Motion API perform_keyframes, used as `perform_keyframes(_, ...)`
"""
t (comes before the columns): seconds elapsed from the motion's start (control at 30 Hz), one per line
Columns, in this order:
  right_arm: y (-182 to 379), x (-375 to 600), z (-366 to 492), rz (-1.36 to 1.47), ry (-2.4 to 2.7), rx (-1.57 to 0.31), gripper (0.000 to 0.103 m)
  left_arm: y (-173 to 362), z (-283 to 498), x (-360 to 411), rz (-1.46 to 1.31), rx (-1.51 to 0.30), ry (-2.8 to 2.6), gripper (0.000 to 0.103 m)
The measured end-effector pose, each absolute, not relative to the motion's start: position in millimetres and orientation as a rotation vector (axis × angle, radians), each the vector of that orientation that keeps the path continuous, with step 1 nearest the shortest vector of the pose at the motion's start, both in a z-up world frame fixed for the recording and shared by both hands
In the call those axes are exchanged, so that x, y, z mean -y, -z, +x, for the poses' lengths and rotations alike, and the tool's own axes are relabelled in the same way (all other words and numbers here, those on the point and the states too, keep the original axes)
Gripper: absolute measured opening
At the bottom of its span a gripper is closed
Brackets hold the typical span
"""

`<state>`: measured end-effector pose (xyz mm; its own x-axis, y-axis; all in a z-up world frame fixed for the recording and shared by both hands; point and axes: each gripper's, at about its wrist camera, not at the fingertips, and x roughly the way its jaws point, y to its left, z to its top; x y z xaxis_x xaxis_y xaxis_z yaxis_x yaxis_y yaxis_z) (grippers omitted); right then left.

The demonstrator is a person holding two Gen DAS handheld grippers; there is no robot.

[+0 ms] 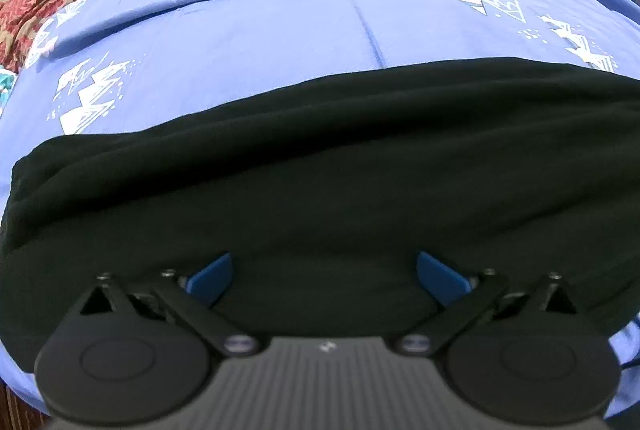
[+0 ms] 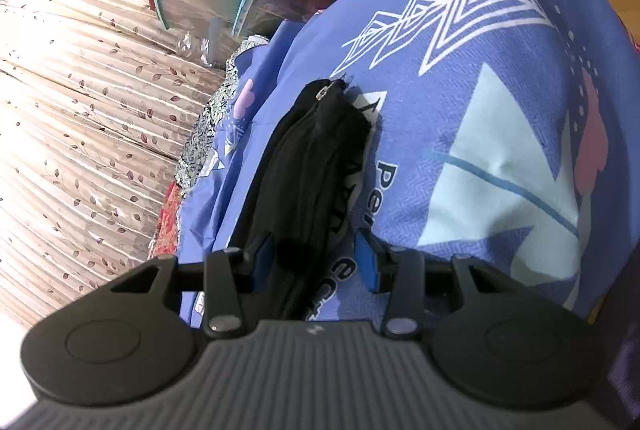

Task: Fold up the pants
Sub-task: 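Hold the waistband with the right gripper while the left gripper pins the flattened leg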

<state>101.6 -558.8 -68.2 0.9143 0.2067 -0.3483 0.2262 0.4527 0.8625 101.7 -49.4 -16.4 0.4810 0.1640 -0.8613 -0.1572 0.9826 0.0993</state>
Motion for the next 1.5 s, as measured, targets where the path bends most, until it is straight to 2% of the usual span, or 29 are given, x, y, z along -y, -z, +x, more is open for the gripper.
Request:
perform_keyframes(1.37, 73.5, 566.6, 104.6, 1.147, -0.001, -0.431, 0.047, 15.1, 91.8, 29.4, -0.055, -1.026, -0.131, 0.103)
perform_keyframes(1.5, 73.6, 568.7, 105.0, 1.148, -0.007, -0.430, 0.047, 0.5, 92.4, 33.8, -0.044, -0.999, -0.079, 0.096)
